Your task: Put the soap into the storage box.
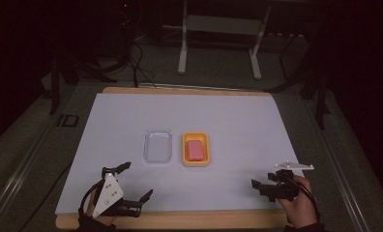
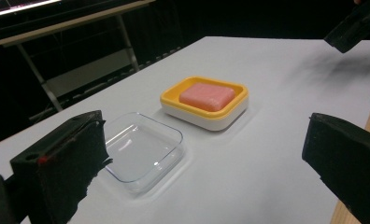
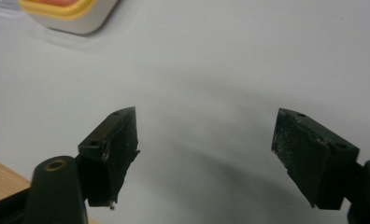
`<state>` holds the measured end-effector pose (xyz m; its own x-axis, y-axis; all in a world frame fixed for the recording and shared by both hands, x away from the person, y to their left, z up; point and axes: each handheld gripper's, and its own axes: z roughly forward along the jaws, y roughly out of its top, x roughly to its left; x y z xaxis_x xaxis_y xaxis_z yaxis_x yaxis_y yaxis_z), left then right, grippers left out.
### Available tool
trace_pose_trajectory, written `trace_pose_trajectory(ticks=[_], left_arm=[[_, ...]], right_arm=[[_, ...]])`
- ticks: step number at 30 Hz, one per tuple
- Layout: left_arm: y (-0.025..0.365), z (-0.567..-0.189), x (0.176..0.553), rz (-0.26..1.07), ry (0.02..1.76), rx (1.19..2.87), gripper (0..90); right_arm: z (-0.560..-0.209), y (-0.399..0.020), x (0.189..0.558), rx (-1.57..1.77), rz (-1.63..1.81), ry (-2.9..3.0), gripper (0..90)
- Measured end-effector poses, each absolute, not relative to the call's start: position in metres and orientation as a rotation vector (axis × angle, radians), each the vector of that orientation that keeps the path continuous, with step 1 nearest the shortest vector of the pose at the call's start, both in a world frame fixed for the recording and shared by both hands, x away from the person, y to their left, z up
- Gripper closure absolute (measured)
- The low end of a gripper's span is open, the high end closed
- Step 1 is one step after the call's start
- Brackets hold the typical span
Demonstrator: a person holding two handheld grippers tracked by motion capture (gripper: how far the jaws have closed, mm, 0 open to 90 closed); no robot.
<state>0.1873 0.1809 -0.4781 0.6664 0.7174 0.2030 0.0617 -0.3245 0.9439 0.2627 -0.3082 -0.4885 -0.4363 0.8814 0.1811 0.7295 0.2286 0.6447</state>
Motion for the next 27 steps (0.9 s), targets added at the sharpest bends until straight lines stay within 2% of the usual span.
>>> trace_pose_trajectory(ticks=[27], left_arm=[[0.1799, -0.4778, 0.1869, 0.739, 0.610, 1.813, 0.6]], right_arm=[[-0.4986, -0.3113, 0.2712, 1.547, 0.962, 2.260, 23.1]])
